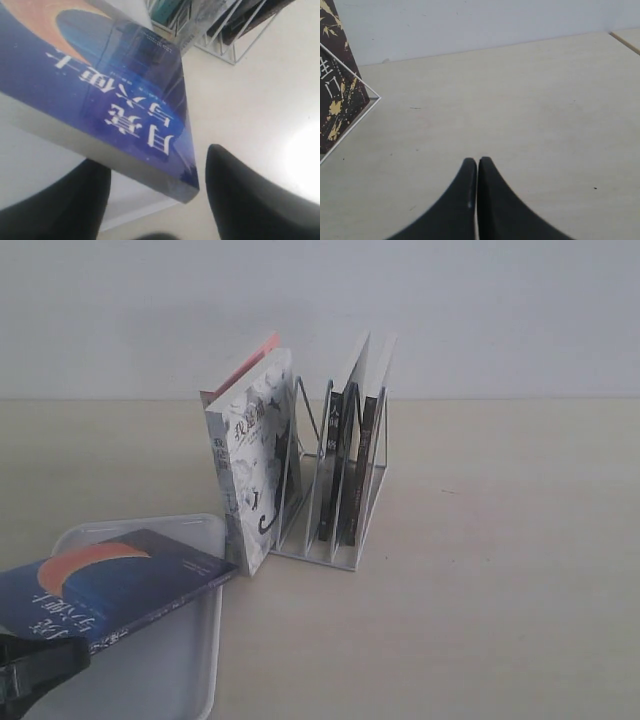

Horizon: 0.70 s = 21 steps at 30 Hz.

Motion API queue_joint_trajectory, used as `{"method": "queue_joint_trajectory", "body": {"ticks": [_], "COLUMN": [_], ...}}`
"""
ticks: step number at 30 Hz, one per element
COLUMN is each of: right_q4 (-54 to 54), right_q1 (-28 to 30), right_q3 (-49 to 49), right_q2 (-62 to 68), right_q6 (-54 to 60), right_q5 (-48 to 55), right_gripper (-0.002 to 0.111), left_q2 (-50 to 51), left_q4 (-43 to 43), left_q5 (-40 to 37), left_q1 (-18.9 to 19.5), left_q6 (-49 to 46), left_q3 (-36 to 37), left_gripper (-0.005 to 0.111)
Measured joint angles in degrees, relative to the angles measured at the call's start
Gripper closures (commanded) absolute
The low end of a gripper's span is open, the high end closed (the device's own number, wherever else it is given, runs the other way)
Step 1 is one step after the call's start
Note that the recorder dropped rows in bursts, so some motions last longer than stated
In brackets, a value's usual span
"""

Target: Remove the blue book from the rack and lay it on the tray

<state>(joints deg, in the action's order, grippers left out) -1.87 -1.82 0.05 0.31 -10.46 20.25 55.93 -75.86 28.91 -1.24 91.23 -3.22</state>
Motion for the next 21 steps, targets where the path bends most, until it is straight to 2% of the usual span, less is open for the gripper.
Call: {"method": "queue_joint_trajectory", "body": {"ticks": [3, 8, 11, 17, 21], "right_q4": [0.0, 0.0, 0.0, 0.0, 0.0], "right_q1": [0.0, 0.0, 0.0, 0.0, 0.0], "right_q3": [0.0, 0.0, 0.0, 0.0, 0.0], "right_q2": [0.0, 0.0, 0.0, 0.0, 0.0], "right_q6": [0.0, 0.0, 0.0, 0.0, 0.0], "right_q5": [0.0, 0.0, 0.0, 0.0, 0.0], "right_gripper": [0.108, 0.108, 0.108, 0.108, 0.108], "left_q2": [0.0, 0.0, 0.0, 0.0, 0.0], "left_q4": [-2.9, -7.7, -11.4, -13.1, -17.9], "left_q5": [1.3, 8.7, 8.8, 8.8, 8.8], "left_q1": [0.0, 0.0, 0.0, 0.0, 0.0], "left_q6": [2.4, 3.8, 5.7, 8.9, 14.4], "left_q3": [0.0, 0.0, 0.0, -0.9, -2.3], "left_gripper": [0.053, 0.053, 0.053, 0.054, 0.055]}}
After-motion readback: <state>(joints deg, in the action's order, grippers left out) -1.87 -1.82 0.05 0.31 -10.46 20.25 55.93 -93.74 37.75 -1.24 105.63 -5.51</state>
